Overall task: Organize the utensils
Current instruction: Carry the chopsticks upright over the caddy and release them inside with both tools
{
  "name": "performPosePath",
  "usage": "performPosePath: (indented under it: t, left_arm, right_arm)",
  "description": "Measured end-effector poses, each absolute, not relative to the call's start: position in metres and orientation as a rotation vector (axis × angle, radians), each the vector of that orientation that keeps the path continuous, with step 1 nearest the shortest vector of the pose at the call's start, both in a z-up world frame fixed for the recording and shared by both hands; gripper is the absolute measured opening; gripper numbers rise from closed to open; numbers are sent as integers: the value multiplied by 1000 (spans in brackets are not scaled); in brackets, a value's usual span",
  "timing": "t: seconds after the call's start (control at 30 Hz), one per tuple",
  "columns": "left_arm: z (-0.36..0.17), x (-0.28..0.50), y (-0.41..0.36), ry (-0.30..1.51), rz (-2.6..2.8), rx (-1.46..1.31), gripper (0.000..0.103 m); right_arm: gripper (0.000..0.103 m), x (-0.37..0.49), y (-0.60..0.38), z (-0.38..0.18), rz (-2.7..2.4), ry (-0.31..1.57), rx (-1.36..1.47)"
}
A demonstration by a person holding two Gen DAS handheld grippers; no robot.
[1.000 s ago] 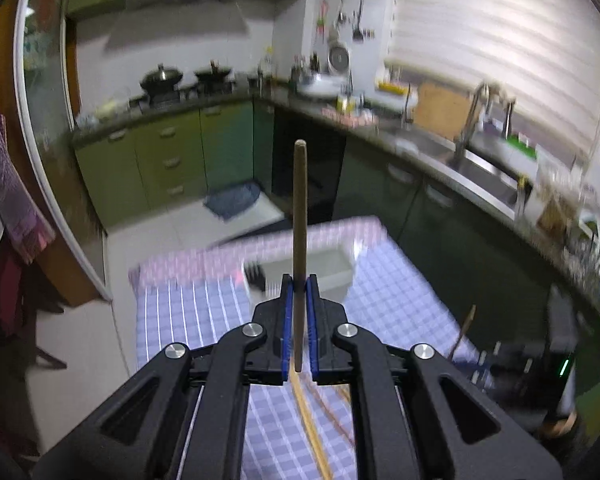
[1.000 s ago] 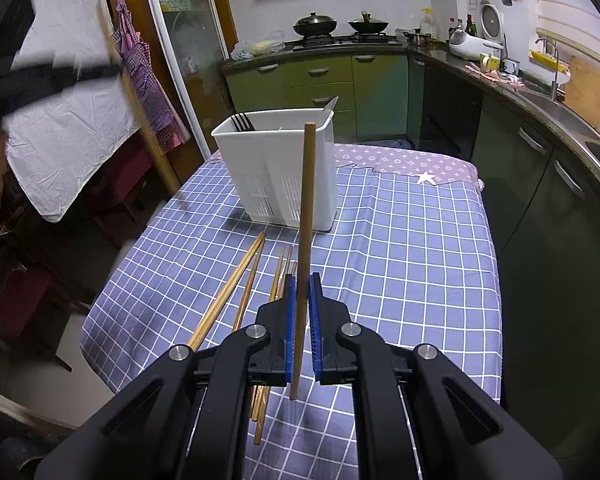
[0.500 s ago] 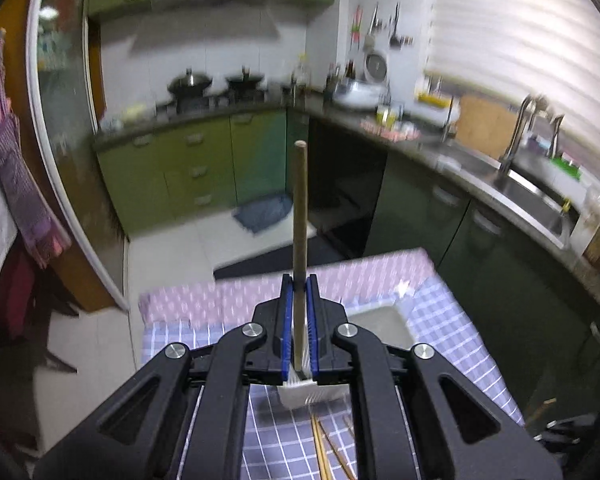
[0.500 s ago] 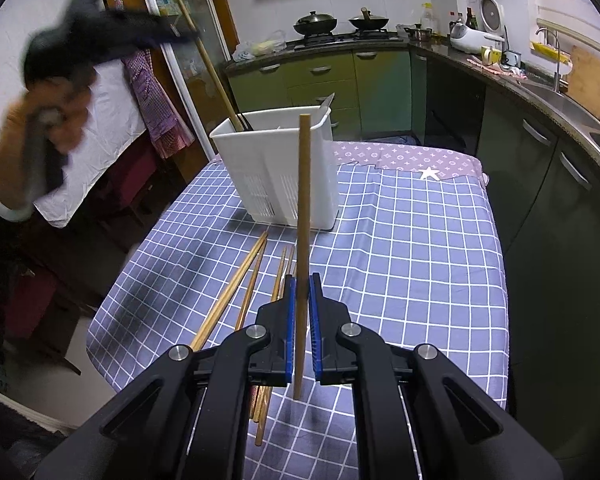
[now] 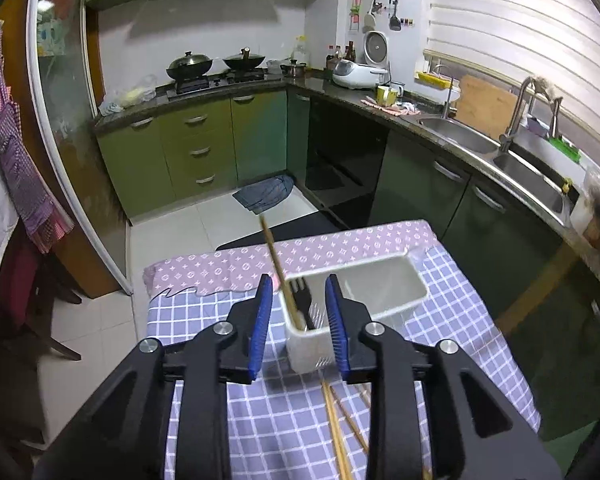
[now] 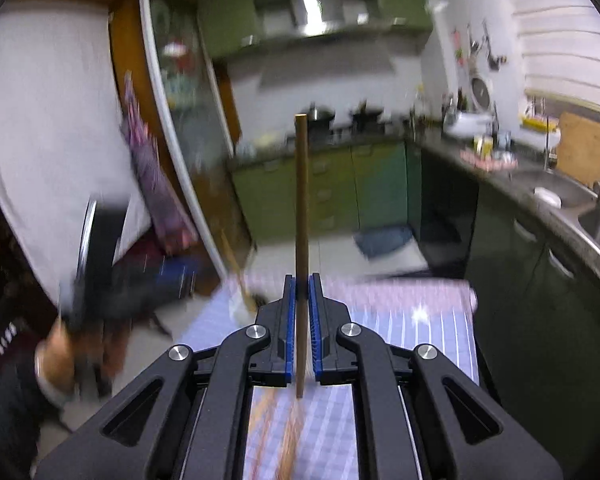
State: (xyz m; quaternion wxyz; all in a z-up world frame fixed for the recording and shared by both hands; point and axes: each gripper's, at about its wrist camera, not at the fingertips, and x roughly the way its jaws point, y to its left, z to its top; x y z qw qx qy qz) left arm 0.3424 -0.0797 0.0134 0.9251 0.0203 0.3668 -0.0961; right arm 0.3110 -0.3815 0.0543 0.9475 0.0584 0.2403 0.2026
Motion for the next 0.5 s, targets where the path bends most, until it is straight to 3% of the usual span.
performPosePath:
  t: [0.13, 0.23, 0.5]
  left_arm:
    - [9, 324, -70, 787, -217, 33, 27]
    - [4, 314, -63, 817, -234, 11, 32]
    - [-20, 303, -67, 911, -257, 24, 32]
  right_arm:
    - [7, 352, -367, 58, 372, 468, 146]
    - [7, 382, -350, 36, 358, 534, 141]
    - [9, 414, -317, -33, 352, 726, 48]
